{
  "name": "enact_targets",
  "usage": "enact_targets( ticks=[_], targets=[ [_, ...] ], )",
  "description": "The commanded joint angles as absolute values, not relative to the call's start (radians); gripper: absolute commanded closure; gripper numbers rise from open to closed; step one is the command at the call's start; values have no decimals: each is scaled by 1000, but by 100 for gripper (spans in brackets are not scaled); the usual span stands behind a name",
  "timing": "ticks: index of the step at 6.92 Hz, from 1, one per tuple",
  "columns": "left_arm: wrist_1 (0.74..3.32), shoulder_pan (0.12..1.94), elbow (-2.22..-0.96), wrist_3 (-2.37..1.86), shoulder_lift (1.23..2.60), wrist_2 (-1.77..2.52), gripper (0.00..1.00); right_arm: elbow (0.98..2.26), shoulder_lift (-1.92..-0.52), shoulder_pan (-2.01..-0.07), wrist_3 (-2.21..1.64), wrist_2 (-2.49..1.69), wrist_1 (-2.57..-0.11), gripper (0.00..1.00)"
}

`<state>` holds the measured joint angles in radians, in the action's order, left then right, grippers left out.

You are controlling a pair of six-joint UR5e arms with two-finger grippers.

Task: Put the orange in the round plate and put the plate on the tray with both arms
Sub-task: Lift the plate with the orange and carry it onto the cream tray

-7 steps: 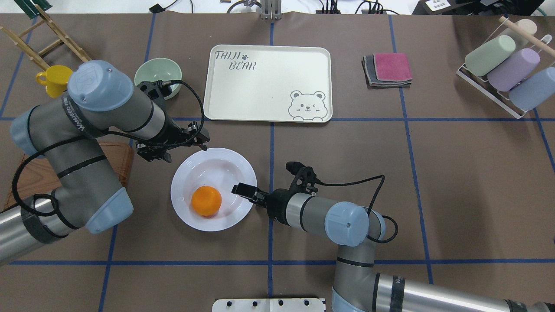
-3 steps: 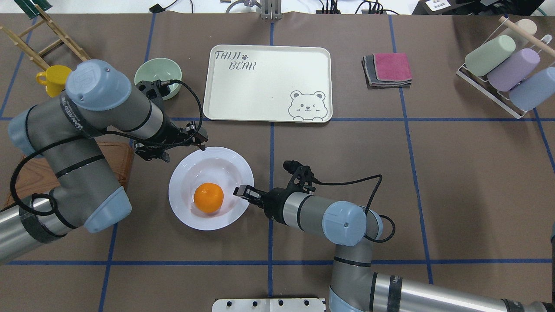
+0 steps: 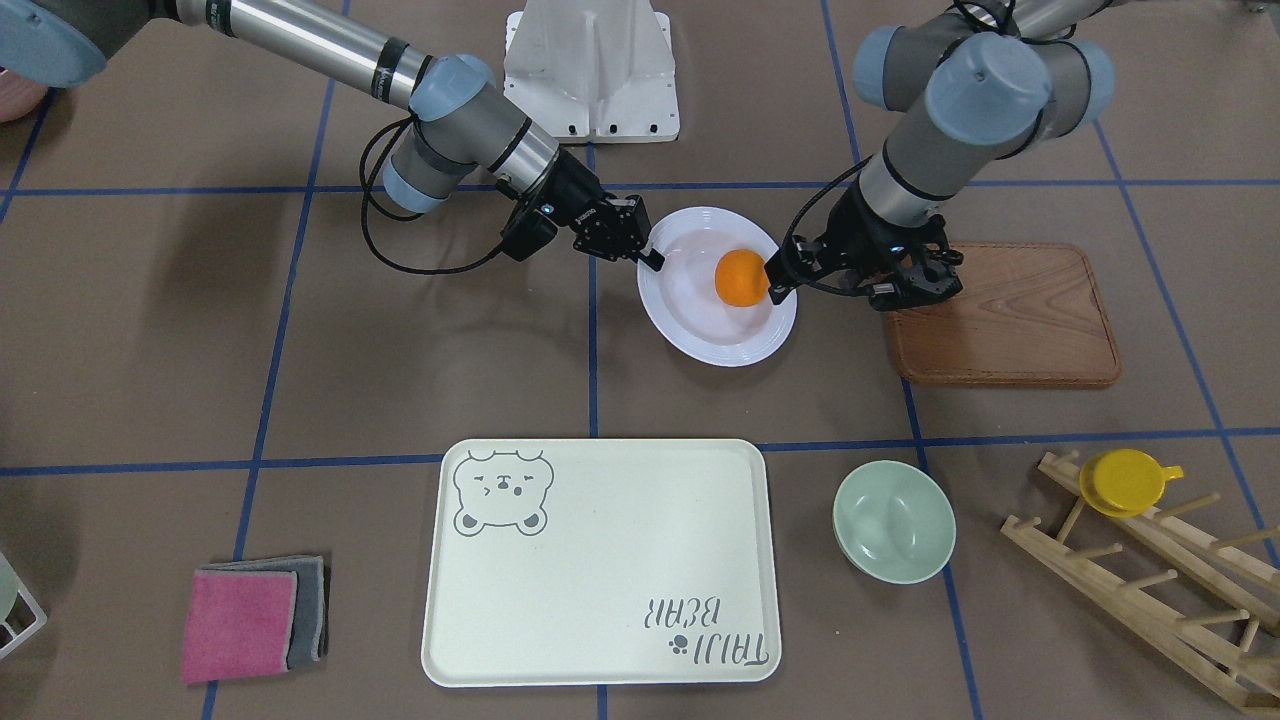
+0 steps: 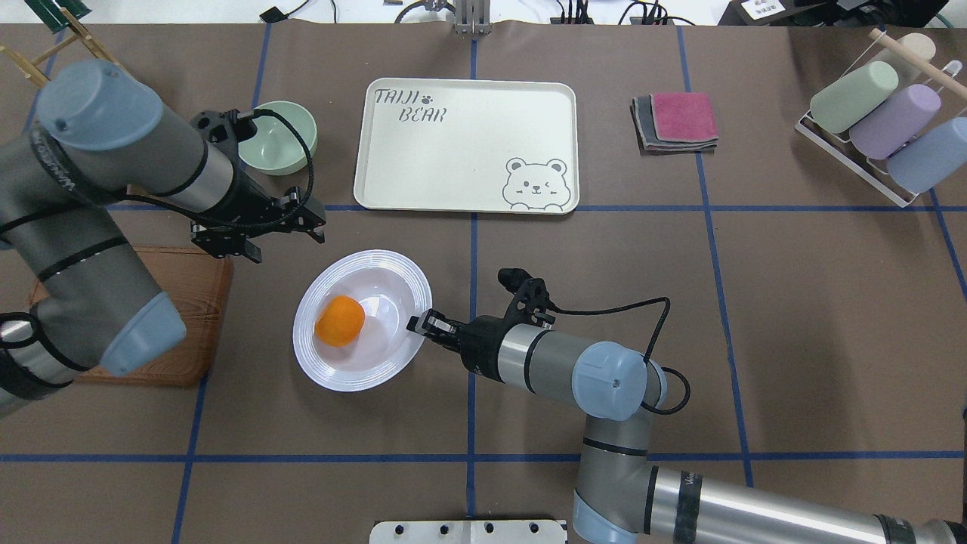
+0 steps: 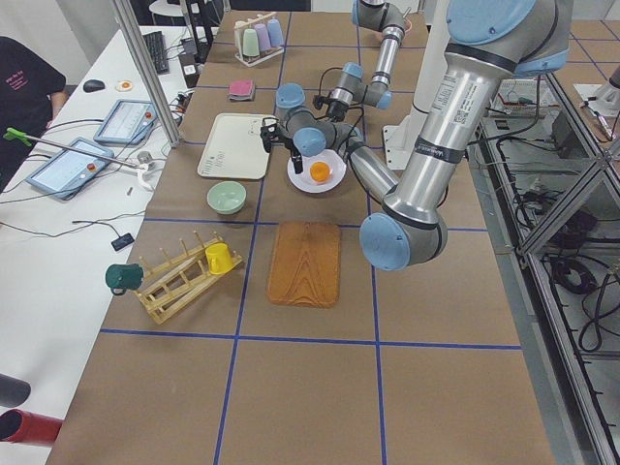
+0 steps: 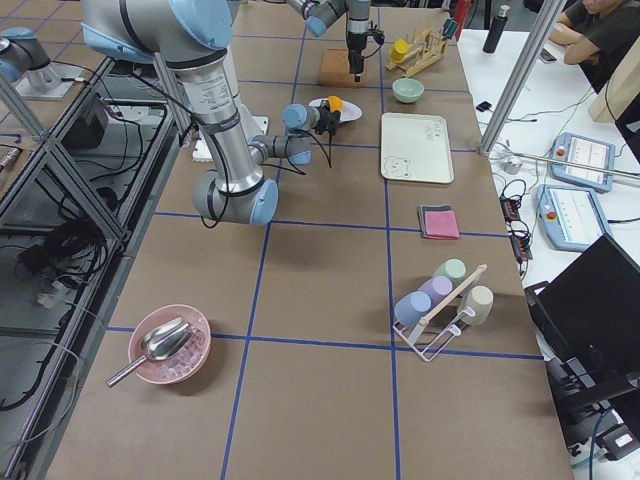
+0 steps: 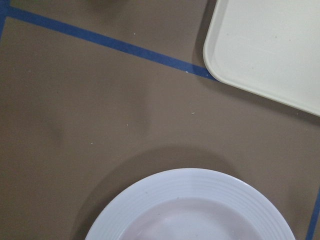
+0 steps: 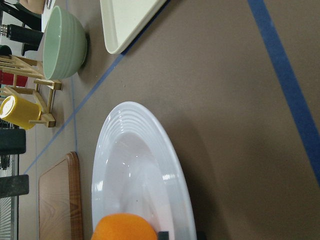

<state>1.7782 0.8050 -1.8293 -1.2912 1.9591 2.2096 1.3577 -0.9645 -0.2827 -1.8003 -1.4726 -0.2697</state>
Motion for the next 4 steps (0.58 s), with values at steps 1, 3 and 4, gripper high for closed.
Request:
enact_targets(
  ticks=[1,3,4],
  targets=[
    [1778,873,-1861,-1183,1902,2243,2,1362,-963,-305,-1847,-1473,-215,100],
    [1776,948,-1885,-1022,1835,2243,2,1361,-927,-371,-1931,-1412,-171,100],
    [1775,963,-1882,-967,1821,2240,2,1350,-896,-411,-1995,-1347,-173,100]
  ],
)
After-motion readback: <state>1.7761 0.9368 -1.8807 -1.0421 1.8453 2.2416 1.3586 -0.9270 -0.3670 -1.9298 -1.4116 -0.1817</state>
